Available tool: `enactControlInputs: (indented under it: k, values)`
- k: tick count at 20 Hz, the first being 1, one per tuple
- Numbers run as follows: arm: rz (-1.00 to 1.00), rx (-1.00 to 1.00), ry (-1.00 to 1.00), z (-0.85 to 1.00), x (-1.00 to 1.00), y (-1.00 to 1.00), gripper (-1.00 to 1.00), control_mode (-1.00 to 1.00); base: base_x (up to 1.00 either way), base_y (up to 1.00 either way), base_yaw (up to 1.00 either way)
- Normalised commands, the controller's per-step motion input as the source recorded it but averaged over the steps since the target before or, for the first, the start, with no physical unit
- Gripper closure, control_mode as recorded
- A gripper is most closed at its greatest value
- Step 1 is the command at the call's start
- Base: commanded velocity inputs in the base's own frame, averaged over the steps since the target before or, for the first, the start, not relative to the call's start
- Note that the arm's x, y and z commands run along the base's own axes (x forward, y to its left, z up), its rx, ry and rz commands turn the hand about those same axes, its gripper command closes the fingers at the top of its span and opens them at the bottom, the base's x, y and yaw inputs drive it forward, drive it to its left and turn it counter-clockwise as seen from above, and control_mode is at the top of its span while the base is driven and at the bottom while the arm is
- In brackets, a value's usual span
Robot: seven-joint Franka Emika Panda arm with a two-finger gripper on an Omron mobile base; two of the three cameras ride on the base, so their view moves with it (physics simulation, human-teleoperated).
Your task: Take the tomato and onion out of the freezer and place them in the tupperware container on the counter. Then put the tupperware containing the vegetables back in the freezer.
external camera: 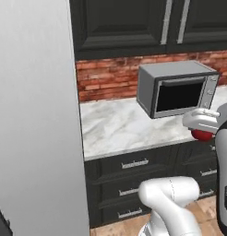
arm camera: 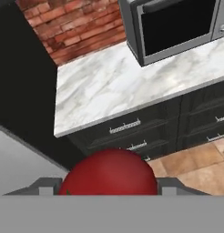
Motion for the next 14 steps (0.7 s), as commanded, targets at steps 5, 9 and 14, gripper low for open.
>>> enactControlInputs:
  k: [5,9,14]
  values:
    - [0.0,0.0,0.0,0.0,0.0,0.0,1.0,1.0,0.43,-1.0,0.0]
    - [0.0,0.0,0.0,0.0,0.0,0.0,1.0,1.0,0.39,-1.0,0.0]
    - [0.0,0.0,0.0,0.0,0.0,0.0,1.0,1.0,0.39,-1.0,0.0]
